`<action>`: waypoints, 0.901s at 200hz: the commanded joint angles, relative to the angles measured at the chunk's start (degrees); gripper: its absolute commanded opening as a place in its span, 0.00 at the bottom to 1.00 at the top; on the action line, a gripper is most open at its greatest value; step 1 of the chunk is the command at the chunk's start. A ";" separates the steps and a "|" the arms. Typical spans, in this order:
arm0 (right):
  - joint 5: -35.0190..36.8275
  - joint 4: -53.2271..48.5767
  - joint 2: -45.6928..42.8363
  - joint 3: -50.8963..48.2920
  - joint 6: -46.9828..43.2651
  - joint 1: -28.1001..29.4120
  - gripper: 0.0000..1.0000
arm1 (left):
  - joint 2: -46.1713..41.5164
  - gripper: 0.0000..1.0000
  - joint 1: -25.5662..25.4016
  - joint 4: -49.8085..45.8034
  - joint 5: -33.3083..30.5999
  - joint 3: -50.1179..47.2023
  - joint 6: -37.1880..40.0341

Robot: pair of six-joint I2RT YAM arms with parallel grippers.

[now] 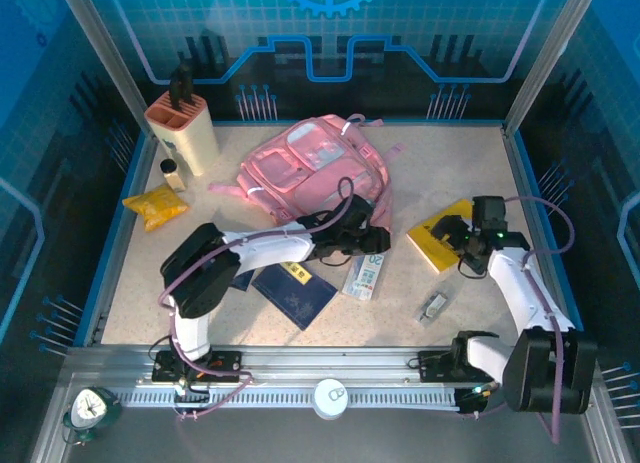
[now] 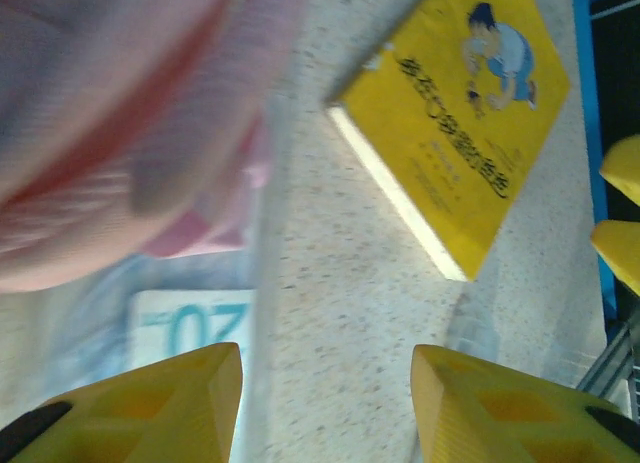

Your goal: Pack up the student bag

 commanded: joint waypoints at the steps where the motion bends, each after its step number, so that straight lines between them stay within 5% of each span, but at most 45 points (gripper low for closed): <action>1: -0.98 3.65 4.51 -0.63 1.91 -3.51 1.00 | 4.13 0.49 0.03 2.63 0.69 6.28 0.61; 97: -7.60 10.84 15.12 -0.44 1.18 -7.46 0.99 | 28.36 0.57 -0.54 -1.10 -2.42 33.01 4.24; 126: -10.05 12.17 17.44 0.37 0.55 -7.48 0.95 | 35.42 0.54 -0.65 -9.39 0.39 43.60 4.08; 180: -15.66 14.39 19.09 3.12 -0.92 -7.21 0.91 | 29.53 0.44 -4.08 -16.48 1.50 35.89 3.54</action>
